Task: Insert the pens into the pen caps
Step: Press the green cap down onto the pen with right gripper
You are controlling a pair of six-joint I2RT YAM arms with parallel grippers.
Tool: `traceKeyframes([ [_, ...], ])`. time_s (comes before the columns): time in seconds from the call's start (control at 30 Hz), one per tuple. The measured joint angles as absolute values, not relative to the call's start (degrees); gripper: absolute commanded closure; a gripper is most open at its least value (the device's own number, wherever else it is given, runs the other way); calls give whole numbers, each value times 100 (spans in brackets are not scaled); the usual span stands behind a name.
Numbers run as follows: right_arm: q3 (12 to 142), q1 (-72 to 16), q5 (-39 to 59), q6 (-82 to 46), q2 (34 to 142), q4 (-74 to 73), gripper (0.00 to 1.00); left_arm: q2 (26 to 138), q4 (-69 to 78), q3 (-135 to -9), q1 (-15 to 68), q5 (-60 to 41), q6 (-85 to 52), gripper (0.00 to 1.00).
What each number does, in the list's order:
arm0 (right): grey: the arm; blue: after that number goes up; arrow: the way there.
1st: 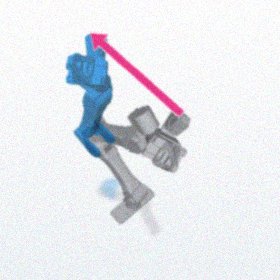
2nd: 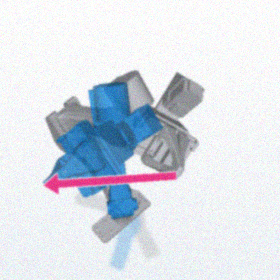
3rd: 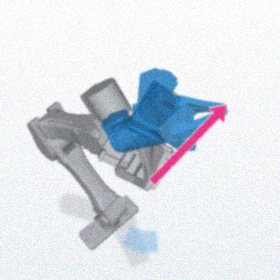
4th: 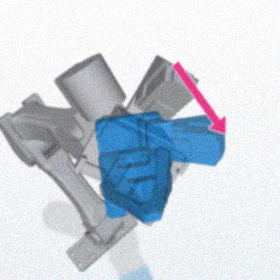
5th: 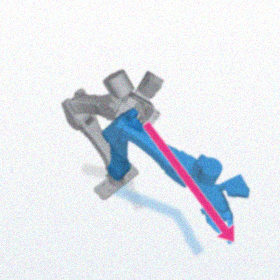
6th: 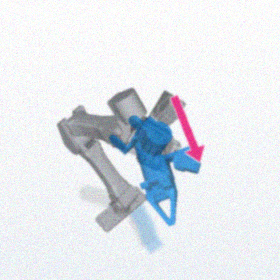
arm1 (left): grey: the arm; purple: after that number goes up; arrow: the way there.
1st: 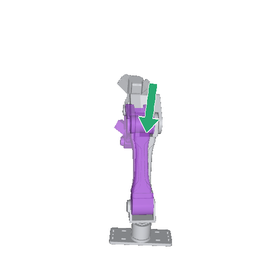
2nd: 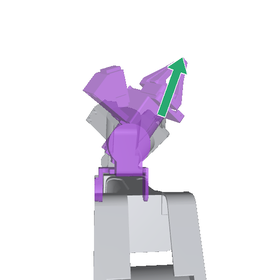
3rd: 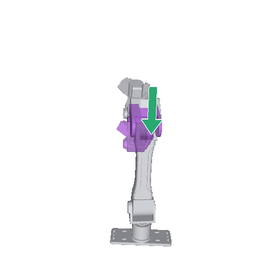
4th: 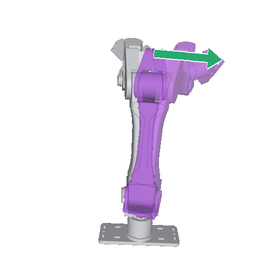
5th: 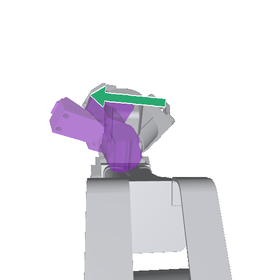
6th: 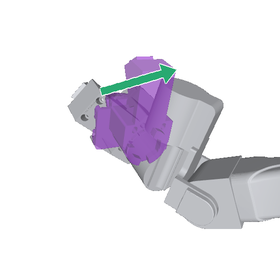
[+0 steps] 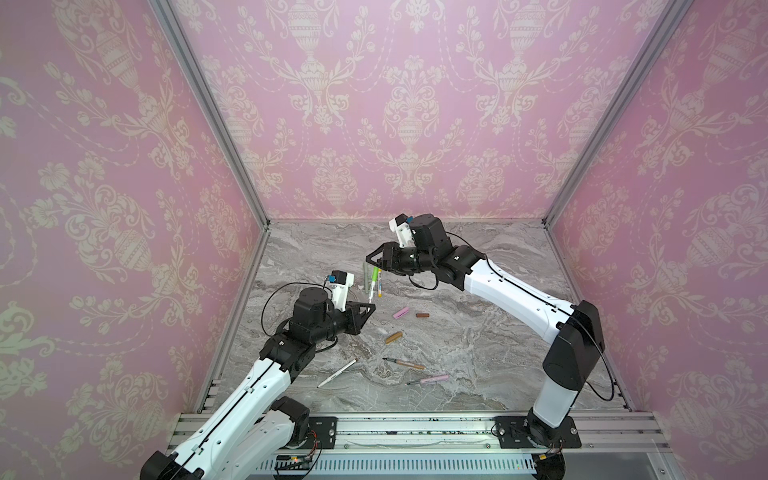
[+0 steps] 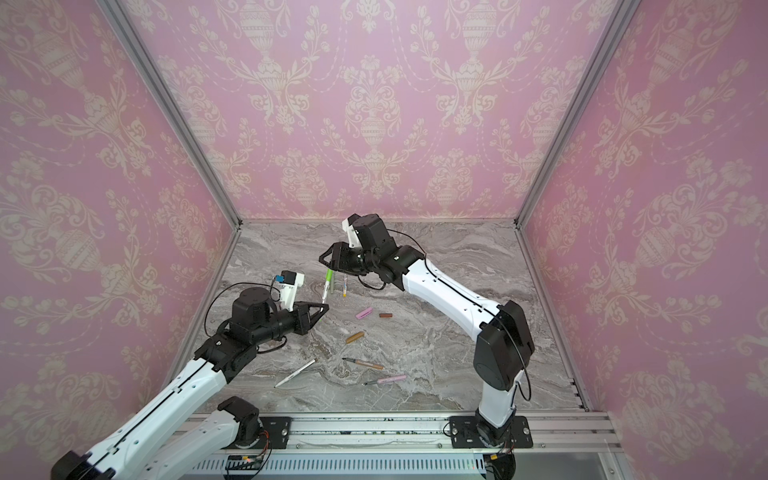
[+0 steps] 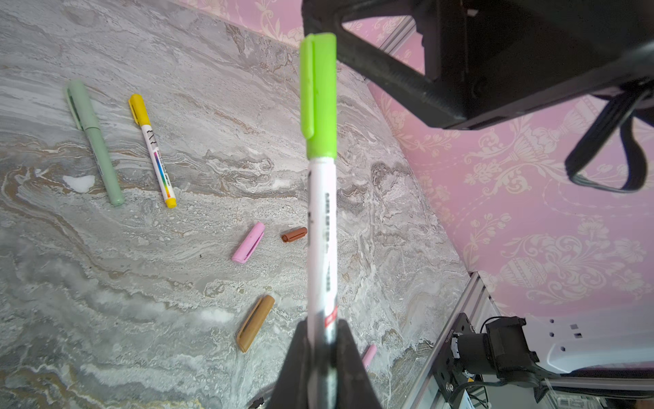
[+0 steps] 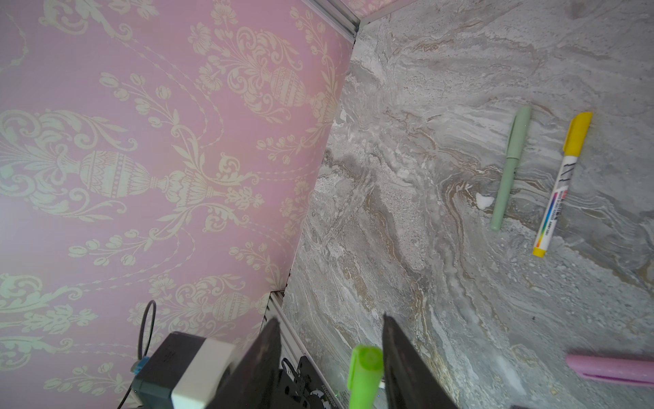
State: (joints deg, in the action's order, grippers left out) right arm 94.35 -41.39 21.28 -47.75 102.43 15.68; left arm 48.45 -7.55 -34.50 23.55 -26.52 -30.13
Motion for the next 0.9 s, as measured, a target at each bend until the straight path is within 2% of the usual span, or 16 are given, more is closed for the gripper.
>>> traceKeyframes([
  [0.27, 9435, -4139, 2206, -4751, 10259, 1645, 52, 4921, -672, -3457, 2355, -2652, -3013, 100],
  [0.67, 9435, -4189, 2281, -4657, 10307, 1708, 67, 4930, -526, -3457, 2355, -2641, -3122, 100],
  [0.9, 9435, -4224, 2257, -4613, 10307, 1754, 88, 4930, -381, -3457, 2355, -2622, -3205, 100],
])
